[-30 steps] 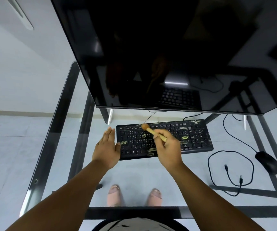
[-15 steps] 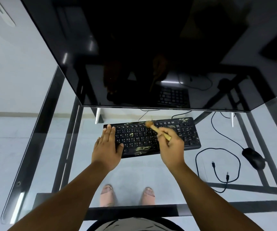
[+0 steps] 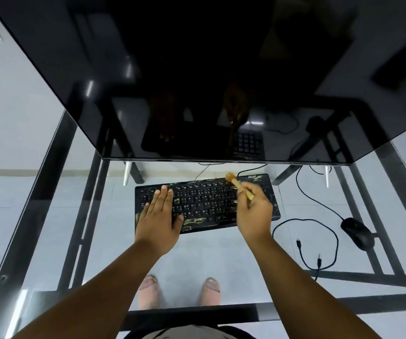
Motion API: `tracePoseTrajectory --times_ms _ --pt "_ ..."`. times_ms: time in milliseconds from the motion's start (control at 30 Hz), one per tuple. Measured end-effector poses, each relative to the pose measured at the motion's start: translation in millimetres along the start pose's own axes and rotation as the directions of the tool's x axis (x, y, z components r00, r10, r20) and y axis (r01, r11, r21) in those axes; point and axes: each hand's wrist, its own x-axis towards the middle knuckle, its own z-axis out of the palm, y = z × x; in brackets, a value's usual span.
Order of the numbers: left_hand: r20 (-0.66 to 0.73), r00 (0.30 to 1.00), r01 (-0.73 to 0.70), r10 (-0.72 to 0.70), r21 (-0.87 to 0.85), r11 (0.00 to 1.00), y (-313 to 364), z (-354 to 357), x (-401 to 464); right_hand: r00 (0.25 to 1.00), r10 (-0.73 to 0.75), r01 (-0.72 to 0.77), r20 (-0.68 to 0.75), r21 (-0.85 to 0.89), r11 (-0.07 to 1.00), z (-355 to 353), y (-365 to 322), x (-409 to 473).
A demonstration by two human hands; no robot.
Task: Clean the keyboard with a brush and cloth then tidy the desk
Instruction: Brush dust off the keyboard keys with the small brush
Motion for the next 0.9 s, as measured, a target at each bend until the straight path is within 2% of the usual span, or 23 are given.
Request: tracePoseTrajectory --times_ms 67,100,200,233,333,400,467,533,600,667,733,800,867,900 --pt "0.003 1.0 -0.02 0.02 0.015 1.0 4 1 1 0.994 -0.018 0.018 0.105 0.004 1.0 -2 0 1" --pt "0.009 1.0 -0.028 0.027 0.02 0.999 5 1 1 0.993 -0.022 0.026 0.113 -0.035 0.999 -4 2 3" --pt "0.024 0.999 -0.033 0.033 0.016 0.999 9 5 3 0.999 0.017 -0.022 -0.041 -0.118 0.993 -13 6 10" --pt "0.026 0.999 -0.036 0.035 0.014 0.999 11 6 2 0.999 0.025 -0.028 -0.037 -0.091 0.995 -16 7 12" --pt "0.04 0.998 -0.046 0.046 0.008 0.999 18 10 2 0.995 0.009 -0.001 0.103 -0.077 0.997 -21 10 15" --pt "0.047 0.998 -0.048 0.048 0.014 0.999 22 11 3 0.999 0.037 -0.034 0.021 -0.133 0.99 -25 15 20" --pt "0.052 0.998 -0.047 0.046 0.016 0.999 27 12 3 0.996 0.077 -0.079 -0.034 -0.069 0.994 -29 21 24" --pt "0.058 0.997 -0.055 0.054 0.016 0.998 32 13 4 0.996 0.061 -0.06 0.063 -0.007 0.998 -30 24 24" --pt "0.055 0.997 -0.062 0.061 0.018 0.998 36 15 5 0.994 0.028 -0.021 0.109 -0.068 0.997 -32 29 23" --pt "0.055 0.997 -0.057 0.056 0.016 0.998 38 16 5 0.999 0.053 -0.052 0.009 -0.083 0.995 -35 31 24" --pt "0.061 0.997 -0.054 0.053 0.014 0.998 42 17 6 0.996 0.085 -0.085 -0.032 0.013 0.996 -40 31 24" --pt "0.065 0.996 -0.063 0.062 0.015 0.998 45 18 6 0.997 0.075 -0.077 0.032 0.074 0.994 -43 30 22" --pt "0.069 0.996 -0.065 0.064 0.019 0.998 49 19 6 0.994 0.052 -0.056 0.092 0.041 0.998 -46 36 20" --pt "0.072 0.996 -0.062 0.061 0.018 0.998 50 19 7 0.995 0.059 -0.06 0.075 0.007 0.998 -48 40 20"
